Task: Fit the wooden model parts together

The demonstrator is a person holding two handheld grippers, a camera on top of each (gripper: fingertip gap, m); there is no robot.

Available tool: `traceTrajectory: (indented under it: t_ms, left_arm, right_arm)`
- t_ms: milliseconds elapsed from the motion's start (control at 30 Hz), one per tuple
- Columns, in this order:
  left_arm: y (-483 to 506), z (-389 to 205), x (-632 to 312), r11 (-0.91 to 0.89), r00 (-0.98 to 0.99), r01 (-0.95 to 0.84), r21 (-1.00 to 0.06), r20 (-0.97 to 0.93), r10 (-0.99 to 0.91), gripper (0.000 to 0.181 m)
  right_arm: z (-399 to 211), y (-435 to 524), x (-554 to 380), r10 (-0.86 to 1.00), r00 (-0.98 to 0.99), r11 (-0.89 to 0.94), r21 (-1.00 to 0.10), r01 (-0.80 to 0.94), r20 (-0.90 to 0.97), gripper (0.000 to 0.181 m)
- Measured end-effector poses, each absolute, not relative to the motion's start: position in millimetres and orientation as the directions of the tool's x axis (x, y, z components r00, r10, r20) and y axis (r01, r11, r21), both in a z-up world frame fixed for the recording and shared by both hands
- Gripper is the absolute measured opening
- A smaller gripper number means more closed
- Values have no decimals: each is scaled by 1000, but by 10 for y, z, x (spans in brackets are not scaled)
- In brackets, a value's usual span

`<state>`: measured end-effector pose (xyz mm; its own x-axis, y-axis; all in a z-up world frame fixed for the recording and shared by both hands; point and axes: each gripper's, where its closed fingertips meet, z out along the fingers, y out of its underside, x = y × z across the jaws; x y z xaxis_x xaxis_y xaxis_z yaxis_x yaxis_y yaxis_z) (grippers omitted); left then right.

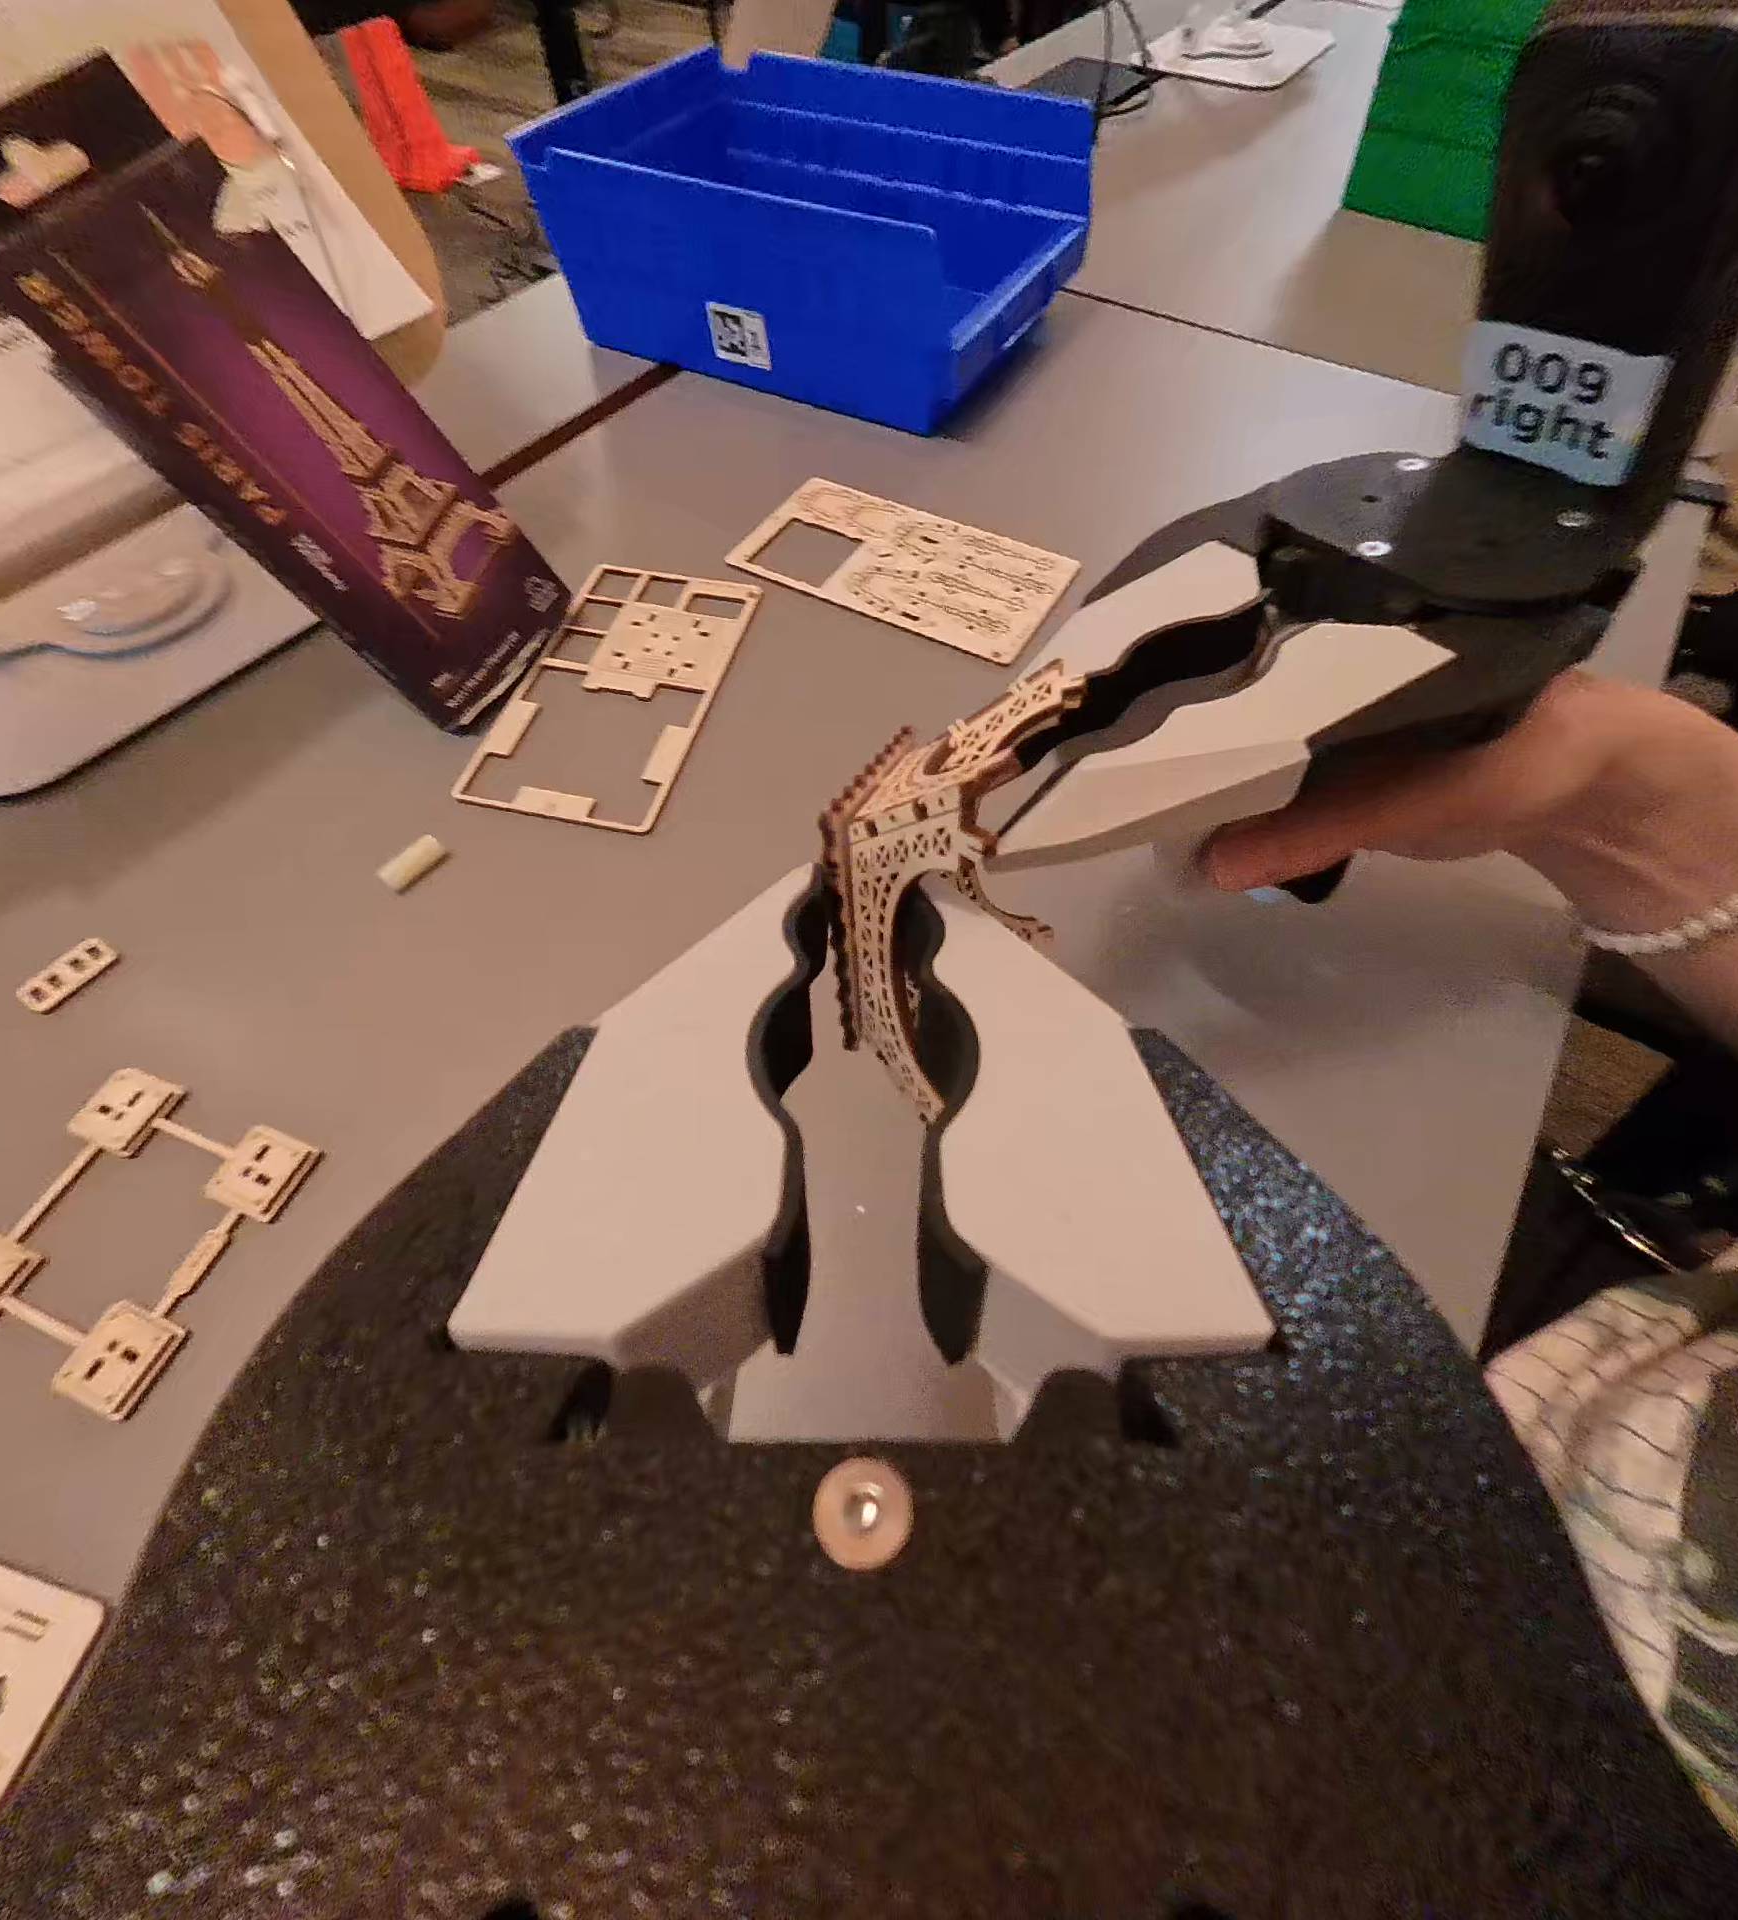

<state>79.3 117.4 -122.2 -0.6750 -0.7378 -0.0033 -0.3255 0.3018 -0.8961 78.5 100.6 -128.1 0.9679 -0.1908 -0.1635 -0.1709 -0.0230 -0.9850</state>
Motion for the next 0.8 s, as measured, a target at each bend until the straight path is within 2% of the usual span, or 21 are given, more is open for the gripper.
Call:
traceTrajectory:
  t_ms: [267,800]
  left_arm:
    - [1110,-1049,827,214,-605,-214,-953,-43,-795,10]
    - [1041,-1024,832,174,-582,-213,-961,-18,-813,10]
  right_arm:
    - [-1071,968,867,-356,930,1,-995,-100,-93,6]
    - [-1029,938,912,-451,892,-47,-999,-5,17,2]
